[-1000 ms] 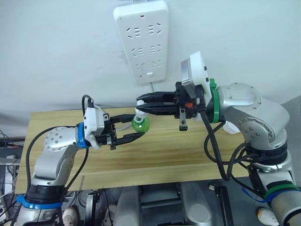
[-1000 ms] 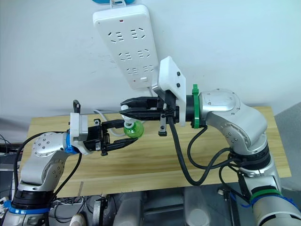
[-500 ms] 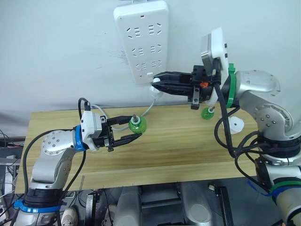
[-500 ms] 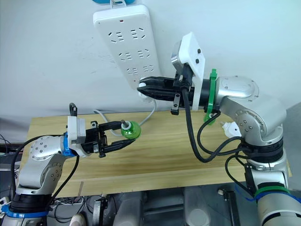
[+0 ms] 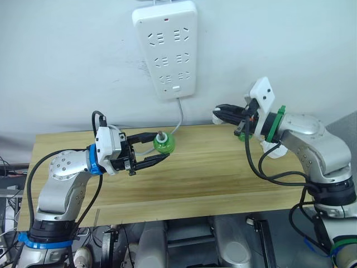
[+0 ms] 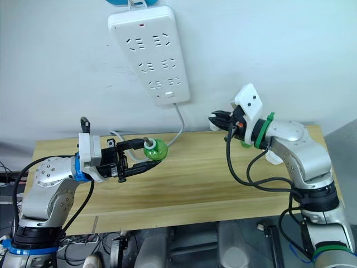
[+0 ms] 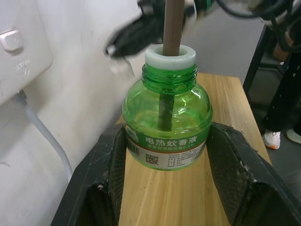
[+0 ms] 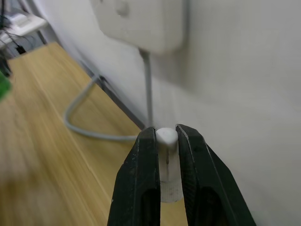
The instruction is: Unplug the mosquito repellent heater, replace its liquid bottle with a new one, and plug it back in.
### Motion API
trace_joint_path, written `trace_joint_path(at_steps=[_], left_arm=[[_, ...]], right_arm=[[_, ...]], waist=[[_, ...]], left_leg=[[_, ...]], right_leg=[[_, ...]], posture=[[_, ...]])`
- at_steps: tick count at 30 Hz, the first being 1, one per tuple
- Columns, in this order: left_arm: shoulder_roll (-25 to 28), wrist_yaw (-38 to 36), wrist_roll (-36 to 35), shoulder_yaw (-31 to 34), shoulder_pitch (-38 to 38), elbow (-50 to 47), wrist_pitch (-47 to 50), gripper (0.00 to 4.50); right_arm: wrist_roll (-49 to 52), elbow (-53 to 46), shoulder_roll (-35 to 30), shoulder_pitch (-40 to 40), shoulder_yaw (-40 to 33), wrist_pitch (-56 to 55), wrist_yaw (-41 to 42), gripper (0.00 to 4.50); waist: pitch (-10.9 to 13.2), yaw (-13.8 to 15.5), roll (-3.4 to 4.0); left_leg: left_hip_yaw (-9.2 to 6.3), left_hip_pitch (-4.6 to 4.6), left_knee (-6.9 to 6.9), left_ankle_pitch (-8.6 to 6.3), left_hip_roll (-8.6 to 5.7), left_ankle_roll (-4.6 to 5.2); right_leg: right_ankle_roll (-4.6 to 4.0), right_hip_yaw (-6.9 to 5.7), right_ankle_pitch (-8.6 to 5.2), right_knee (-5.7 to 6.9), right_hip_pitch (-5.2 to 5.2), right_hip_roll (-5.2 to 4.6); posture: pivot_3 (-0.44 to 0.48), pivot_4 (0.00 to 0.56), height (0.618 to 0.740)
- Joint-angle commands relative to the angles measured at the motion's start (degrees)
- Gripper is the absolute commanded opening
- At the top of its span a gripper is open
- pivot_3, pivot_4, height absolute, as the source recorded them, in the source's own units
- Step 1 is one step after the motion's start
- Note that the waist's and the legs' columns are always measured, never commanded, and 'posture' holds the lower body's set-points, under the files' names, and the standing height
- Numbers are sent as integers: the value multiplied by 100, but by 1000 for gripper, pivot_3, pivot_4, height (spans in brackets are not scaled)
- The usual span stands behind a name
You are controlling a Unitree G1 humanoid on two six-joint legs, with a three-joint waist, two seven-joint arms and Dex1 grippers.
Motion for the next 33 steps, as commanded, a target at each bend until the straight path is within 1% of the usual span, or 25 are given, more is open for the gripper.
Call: trace_joint_path(at_steps=[1, 8, 12, 16, 22, 33], left_arm=[[10, 28, -117, 81, 72, -270, 3, 2192], [5, 63, -131, 61, 107, -350, 73, 2192], [-2, 83, -141, 57, 148, -413, 115, 2192], [13, 90, -159, 75, 179, -455, 154, 2192], [39, 110, -169, 126, 242, -535, 215, 2192], [117, 145, -253, 185, 366, -657, 320, 2192]], right_arm=[[-234, -101, -24, 319, -106, -298, -109, 219], [-761, 209, 43, 929, -140, -806, -389, 219], [-1099, 484, 145, 1104, -99, -1166, -588, 219], [-1442, 884, 282, 1129, -22, -1471, -774, 219], [-1694, 1315, 568, 1051, 50, -1786, -836, 219], [-1900, 1665, 988, 912, 18, -1969, -949, 219]], waist=[[0, -22, 0], [0, -31, 0], [0, -35, 0], [0, -35, 0], [0, -31, 0], [1, -21, 1]], left_leg=[[0, 0, 1, 0, 0, 0], [2, 4, 13, 0, -1, 1], [2, 7, 27, -2, -1, 4], [1, 9, 53, -7, -2, 12], [0, 9, 77, -10, -2, 18], [0, 9, 76, -10, -3, 19]], right_leg=[[0, 0, 0, 1, 0, 0], [0, 5, 0, 22, 0, 0], [0, 9, 0, 41, 0, 0], [0, 13, 0, 67, -1, 1], [1, 16, 0, 86, 1, 2], [1, 17, 0, 86, 1, 2]], posture=[[-234, 379, 730], [-233, 391, 730], [-226, 397, 730], [-216, 400, 730], [-201, 401, 730], [-189, 427, 730]])
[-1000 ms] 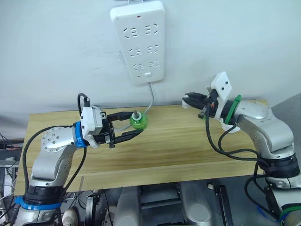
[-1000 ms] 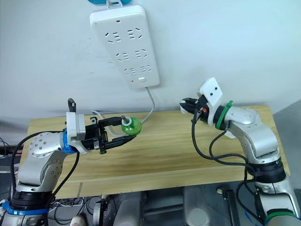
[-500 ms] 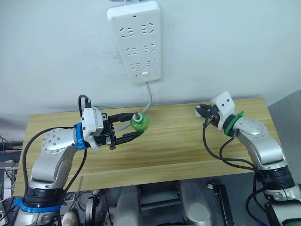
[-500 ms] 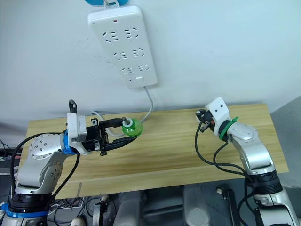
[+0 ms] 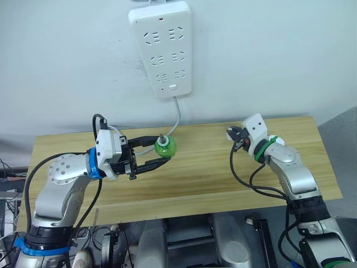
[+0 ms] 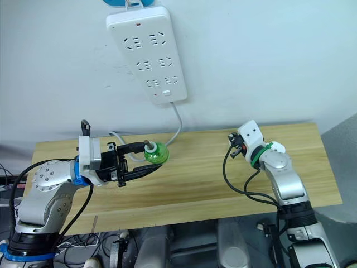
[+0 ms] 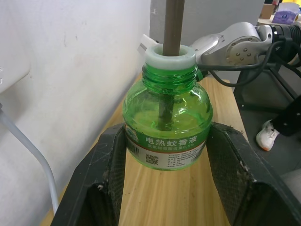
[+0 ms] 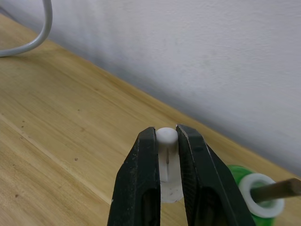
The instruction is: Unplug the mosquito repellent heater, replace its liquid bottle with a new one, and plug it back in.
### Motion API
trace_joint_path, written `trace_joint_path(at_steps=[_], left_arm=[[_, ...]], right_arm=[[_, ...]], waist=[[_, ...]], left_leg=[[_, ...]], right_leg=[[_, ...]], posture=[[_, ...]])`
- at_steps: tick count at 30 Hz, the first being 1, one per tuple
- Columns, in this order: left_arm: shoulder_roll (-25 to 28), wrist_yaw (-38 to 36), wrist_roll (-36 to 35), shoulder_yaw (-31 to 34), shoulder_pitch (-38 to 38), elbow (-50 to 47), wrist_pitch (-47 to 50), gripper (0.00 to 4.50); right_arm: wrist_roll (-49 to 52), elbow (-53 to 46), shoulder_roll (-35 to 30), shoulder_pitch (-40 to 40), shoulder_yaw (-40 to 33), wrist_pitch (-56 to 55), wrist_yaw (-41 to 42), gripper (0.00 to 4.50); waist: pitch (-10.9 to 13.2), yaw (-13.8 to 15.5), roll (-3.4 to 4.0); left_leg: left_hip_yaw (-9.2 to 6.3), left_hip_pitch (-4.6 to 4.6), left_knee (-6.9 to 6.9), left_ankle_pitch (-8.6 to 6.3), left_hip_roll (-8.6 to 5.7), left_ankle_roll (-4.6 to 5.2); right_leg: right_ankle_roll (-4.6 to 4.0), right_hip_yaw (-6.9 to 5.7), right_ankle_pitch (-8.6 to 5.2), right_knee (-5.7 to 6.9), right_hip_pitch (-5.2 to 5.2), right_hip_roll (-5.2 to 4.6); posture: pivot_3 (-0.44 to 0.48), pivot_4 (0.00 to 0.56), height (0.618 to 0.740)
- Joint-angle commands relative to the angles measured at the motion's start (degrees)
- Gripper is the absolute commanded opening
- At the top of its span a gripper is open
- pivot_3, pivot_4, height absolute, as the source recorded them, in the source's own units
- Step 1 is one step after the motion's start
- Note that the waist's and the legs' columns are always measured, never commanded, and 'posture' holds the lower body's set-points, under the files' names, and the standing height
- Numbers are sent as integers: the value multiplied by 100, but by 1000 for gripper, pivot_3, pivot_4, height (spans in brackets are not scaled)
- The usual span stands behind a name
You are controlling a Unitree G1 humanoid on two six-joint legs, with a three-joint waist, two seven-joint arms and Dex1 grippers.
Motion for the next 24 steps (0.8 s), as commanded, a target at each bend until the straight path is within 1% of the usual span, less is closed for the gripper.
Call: trace_joint_path(at_steps=[1, 10, 12, 24], left_arm=[[45, 0, -109, 138, 109, -219, -29, 2192], [70, 8, -134, 131, 89, -240, 50, 2192], [100, 13, -149, 158, 103, -252, 64, 2192], [134, 75, -162, 168, 142, -289, 73, 2192]], right_arm=[[-42, -7, 48, -63, -76, -163, -76, 219], [-217, 658, 261, -290, -63, -548, -287, 219], [-182, 663, 296, -289, -66, -508, -239, 219], [-228, 699, 356, -174, -57, -506, -203, 219]], waist=[[0, -1, 1], [1, -3, 2], [1, 0, 2], [2, 9, 3]], left_leg=[[0, 0, 0, 0, 0, 0], [1, 0, -1, 0, 0, 1], [2, 0, -2, 0, 0, 1], [1, 0, -4, -1, 1, 1]], right_leg=[[0, 0, 0, 0, 0, 0], [0, 2, 0, -1, 0, 1], [0, 2, 0, -2, 0, 1], [0, 3, 0, -3, -1, 1]], posture=[[-190, 428, 730], [-186, 437, 730], [-175, 438, 730], [-170, 442, 730]])
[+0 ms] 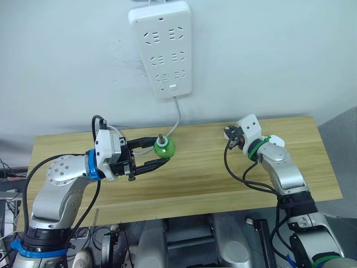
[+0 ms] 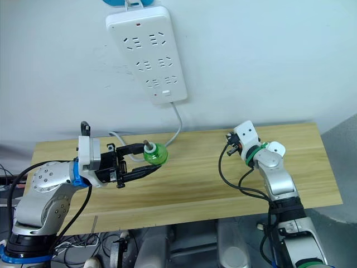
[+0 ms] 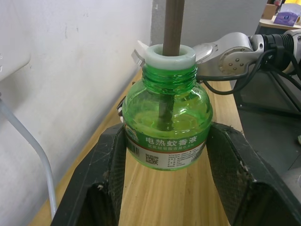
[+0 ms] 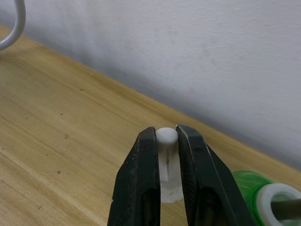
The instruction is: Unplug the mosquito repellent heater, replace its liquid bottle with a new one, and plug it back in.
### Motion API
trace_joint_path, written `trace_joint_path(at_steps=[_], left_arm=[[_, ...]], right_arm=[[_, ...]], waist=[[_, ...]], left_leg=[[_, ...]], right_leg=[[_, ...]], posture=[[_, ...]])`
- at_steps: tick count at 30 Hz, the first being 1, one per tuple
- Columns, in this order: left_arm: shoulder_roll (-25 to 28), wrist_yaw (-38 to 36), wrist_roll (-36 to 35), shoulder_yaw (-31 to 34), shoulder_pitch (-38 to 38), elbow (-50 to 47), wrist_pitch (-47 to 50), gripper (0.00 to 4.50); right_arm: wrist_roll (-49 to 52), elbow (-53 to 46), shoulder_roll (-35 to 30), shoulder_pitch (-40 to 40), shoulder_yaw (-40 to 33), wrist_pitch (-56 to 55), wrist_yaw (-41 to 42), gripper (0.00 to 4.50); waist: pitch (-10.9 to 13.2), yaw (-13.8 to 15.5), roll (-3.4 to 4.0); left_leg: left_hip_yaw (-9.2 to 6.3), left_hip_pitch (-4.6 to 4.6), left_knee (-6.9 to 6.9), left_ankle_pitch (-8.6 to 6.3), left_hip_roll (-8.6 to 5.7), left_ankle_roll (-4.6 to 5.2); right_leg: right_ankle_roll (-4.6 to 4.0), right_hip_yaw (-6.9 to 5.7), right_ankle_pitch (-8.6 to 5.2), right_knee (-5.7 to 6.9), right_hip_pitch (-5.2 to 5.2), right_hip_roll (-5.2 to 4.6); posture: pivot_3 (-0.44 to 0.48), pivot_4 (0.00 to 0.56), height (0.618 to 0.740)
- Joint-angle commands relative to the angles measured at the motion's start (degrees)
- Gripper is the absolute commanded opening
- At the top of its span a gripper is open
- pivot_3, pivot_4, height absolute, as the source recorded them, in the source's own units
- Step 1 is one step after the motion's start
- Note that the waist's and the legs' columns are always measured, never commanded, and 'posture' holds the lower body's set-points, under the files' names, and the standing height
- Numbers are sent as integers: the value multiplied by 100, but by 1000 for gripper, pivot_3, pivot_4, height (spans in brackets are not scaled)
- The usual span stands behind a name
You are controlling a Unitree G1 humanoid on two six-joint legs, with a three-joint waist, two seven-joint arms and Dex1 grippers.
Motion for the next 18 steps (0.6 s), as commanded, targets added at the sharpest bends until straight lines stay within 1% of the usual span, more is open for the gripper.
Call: trace_joint_path(at_steps=[1, 3, 4, 5, 13, 18], left_arm=[[58, -3, -80, 158, 55, -223, -47, 2192], [56, -4, -77, 156, 49, -221, -49, 2192], [54, -6, -75, 155, 47, -217, -51, 2192], [54, -9, -72, 153, 44, -212, -55, 2192], [51, -34, -64, 147, 14, -169, -75, 2192], [45, -43, -47, 139, -8, -140, -92, 2192]], right_arm=[[20, -134, -15, 94, -44, -24, 50, 219], [32, -155, -25, 101, -37, 23, 90, 948], [23, -159, -30, 109, -37, 15, 91, 1181], [7, -161, -37, 118, -39, -1, 84, 1523], [9, -249, -107, 164, -70, -6, 110, 4402], [46, -361, -139, 166, -76, -6, 168, 4458]], waist=[[0, 1, 0], [0, 1, 0], [0, 1, 0], [0, 1, 0], [0, 1, 0], [0, -1, 0]], left_leg=[[0, 0, 0, 0, 0, 0], [0, 0, 0, 0, 0, 0], [0, 0, 0, 0, 0, 0], [0, 0, 0, 0, 0, 0], [1, 0, -3, 0, 0, 0], [0, 0, -4, 0, 0, 0]], right_leg=[[0, 0, 0, 0, 0, 0], [0, 0, 0, 0, 0, 0], [0, 0, 0, 0, 0, 0], [0, 0, 0, 0, 0, 0], [0, 0, 0, -3, 0, 0], [0, 0, 0, -3, 0, 0]], posture=[[-171, 442, 730], [-171, 441, 730], [-171, 441, 730], [-172, 441, 730], [-176, 438, 730], [-176, 435, 730]])
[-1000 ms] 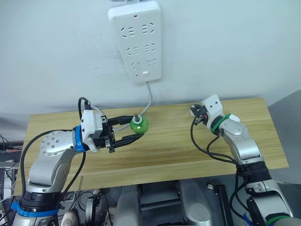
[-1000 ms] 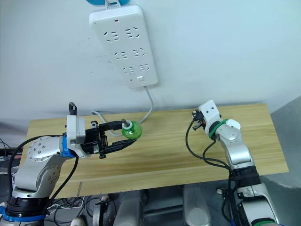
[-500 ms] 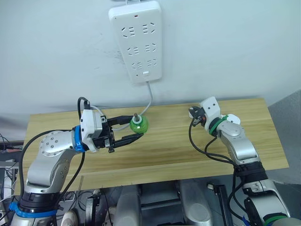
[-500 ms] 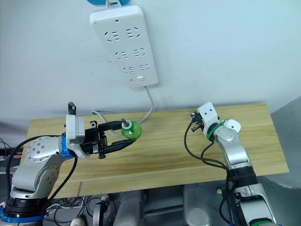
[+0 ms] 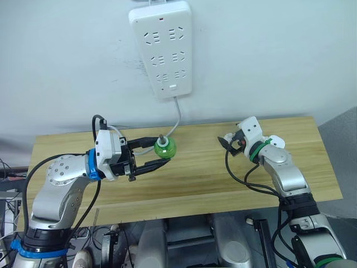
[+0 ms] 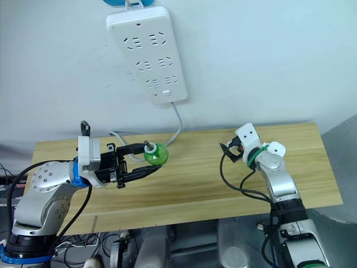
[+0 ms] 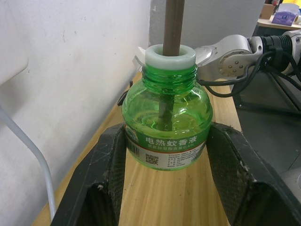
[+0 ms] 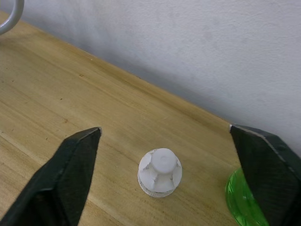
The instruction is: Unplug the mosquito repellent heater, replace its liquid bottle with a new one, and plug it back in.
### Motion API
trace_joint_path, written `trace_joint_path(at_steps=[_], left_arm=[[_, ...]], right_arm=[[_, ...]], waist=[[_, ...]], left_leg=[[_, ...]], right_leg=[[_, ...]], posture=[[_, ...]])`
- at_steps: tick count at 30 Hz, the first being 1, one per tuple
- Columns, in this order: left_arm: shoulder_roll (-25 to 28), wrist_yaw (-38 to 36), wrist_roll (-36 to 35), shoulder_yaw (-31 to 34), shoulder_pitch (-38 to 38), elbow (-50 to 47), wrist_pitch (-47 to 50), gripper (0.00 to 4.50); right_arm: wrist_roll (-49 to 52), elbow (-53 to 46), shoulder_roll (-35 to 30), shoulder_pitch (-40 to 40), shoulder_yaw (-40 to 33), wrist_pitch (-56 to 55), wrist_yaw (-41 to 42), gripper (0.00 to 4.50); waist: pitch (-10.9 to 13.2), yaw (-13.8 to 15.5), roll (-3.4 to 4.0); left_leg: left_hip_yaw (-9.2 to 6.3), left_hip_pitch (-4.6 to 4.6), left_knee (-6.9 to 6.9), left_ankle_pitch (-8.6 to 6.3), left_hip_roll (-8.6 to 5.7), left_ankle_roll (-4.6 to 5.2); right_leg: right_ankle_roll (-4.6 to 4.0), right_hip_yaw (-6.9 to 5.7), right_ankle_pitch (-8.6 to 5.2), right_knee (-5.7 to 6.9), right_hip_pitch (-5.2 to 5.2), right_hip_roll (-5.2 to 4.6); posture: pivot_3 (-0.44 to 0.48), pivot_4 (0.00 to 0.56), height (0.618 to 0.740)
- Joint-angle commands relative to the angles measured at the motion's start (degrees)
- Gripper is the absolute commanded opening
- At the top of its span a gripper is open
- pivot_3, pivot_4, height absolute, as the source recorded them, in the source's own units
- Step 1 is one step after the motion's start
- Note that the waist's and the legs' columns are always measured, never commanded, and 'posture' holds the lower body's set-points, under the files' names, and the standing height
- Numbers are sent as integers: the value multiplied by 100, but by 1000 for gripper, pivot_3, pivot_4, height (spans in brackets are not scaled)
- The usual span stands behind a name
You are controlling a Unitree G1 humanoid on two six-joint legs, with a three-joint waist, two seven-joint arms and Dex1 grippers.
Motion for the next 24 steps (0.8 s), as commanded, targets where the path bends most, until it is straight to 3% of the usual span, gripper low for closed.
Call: trace_joint_path(at_steps=[1, 8, 15, 24], left_arm=[[41, -27, -47, 139, 4, -107, -92, 2192], [27, -30, -37, 134, -4, -85, -118, 2192], [7, -54, -4, 128, -75, 25, -198, 2192], [-16, -137, 65, 95, -187, 263, -415, 2192]], right_arm=[[59, -352, -42, 66, -75, -40, 73, 4458], [176, -916, -61, 61, -107, 276, 169, 4458], [676, -2079, -340, -18, -231, 1205, 541, 4458], [2549, -3945, -1397, -254, -212, 2796, 2070, 4458]], waist=[[0, 0, 0], [0, 0, 0], [0, 2, 0], [-1, -6, -1]], left_leg=[[0, 0, 0, 0, 0, 0], [0, 0, -3, 0, 0, 0], [0, 0, -4, 0, 0, 0], [-2, -3, -10, 0, 0, 0]], right_leg=[[0, 0, 0, 0, 0, 0], [0, 0, 0, -3, 0, 0], [0, 0, 0, -5, 0, 0], [0, -3, 0, -15, 0, -1]], posture=[[-178, 435, 730], [-180, 433, 730], [-199, 414, 730], [-222, 385, 730]])
